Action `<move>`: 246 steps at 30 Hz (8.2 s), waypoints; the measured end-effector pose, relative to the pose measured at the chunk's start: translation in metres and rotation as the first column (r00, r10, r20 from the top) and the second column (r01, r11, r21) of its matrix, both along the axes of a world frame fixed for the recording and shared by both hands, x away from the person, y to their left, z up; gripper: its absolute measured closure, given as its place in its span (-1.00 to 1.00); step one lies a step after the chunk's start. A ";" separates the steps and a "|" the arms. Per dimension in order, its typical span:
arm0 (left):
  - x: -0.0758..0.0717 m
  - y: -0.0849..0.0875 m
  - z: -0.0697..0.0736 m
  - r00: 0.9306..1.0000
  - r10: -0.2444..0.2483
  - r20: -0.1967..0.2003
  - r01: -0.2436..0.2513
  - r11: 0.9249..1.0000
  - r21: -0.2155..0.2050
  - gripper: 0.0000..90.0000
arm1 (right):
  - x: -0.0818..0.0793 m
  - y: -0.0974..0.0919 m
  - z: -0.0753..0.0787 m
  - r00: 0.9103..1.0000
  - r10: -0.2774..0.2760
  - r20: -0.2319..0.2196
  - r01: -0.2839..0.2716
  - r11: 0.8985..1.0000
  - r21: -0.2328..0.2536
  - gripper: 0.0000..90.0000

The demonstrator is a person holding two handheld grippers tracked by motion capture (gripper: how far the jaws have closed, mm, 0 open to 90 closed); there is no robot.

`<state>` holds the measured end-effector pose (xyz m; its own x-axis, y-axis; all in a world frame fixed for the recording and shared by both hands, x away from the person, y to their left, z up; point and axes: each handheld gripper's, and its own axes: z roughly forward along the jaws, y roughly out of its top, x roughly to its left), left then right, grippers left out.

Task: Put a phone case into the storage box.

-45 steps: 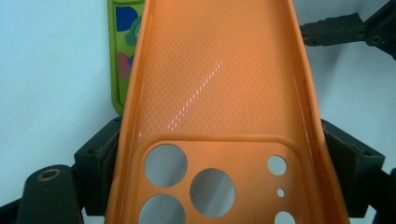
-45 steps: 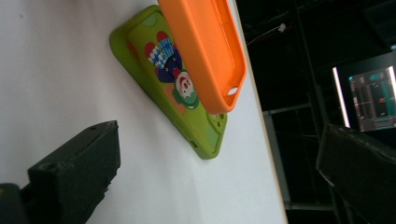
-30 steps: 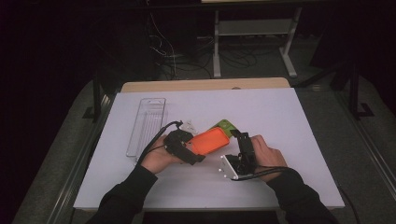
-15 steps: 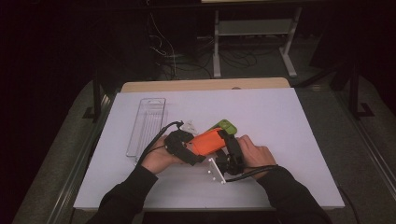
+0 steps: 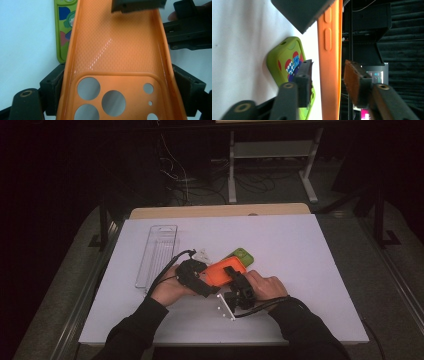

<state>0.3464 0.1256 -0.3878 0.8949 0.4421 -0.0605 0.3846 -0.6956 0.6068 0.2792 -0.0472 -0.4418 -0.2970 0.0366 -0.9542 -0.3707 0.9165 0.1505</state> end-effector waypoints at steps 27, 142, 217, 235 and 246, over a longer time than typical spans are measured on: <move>-0.002 -0.001 -0.002 1.000 0.021 0.011 -0.021 0.999 -0.030 -0.67 | -0.002 -0.001 -0.001 1.000 -0.004 0.007 0.005 0.999 -0.044 0.73; 0.036 -0.019 0.025 0.992 0.130 -0.003 -0.121 0.914 -0.388 -1.00 | 0.050 -0.066 0.042 0.509 0.351 -0.786 0.578 0.537 0.614 0.74; 0.065 0.034 0.070 0.950 0.307 0.053 -0.244 0.840 -0.484 -0.67 | 0.026 -0.112 0.016 0.456 0.197 -0.868 0.597 0.655 0.463 -1.00; 0.086 0.099 0.095 0.851 0.507 0.136 -0.398 0.792 -0.463 -0.67 | 0.002 -0.140 0.002 0.484 0.175 -0.857 0.611 0.634 0.474 -1.00; 0.106 0.119 0.092 0.725 0.662 0.191 -0.555 0.725 -0.407 -0.68 | 0.002 -0.138 0.002 0.488 0.177 -0.855 0.606 0.636 0.478 -1.00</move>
